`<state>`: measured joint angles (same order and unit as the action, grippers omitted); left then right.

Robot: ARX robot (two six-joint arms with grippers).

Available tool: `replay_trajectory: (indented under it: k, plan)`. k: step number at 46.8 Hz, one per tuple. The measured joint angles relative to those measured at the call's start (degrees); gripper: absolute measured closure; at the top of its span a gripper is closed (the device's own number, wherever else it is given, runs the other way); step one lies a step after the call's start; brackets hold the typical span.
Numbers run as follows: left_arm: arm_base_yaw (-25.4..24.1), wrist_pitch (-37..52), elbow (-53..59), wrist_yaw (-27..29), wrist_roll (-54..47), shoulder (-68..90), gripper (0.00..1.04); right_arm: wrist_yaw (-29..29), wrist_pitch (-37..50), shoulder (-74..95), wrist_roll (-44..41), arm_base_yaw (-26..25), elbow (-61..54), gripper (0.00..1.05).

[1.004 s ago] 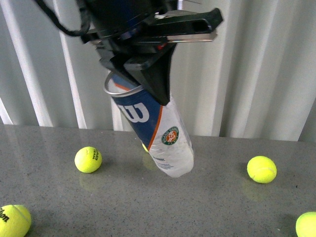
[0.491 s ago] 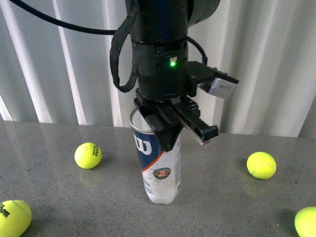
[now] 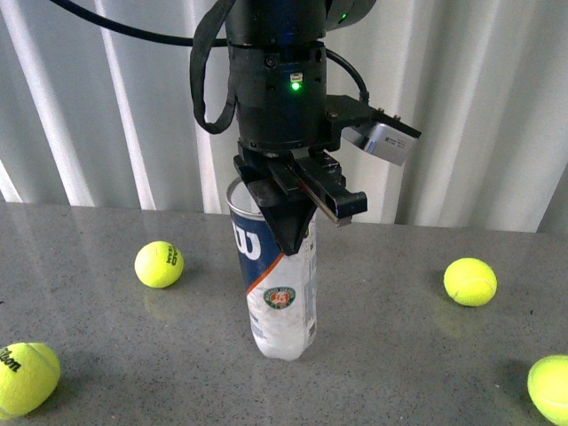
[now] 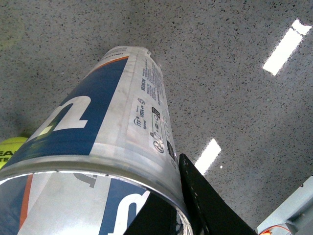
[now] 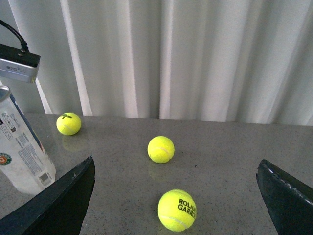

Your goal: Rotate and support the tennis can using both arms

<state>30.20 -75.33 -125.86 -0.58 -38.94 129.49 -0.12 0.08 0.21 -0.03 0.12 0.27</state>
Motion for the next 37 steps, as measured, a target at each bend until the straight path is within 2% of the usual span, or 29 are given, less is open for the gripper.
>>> replay_trajectory:
  k: [17,23,37]
  plan:
    - [0.8,3.1,4.4,-0.4,-0.2,-0.3,1.01,0.0,0.0,0.0,0.0,0.0,0.0,0.07]
    - [0.8,3.0,4.2,-2.0,1.0,-0.2,0.83,0.0,0.0,0.0,0.0,0.0,0.0,0.07]
    - [0.0,2.3,-1.6,-6.5,6.0,-0.5,0.23,0.0,0.0,0.0,0.0,0.0,0.0,0.07]
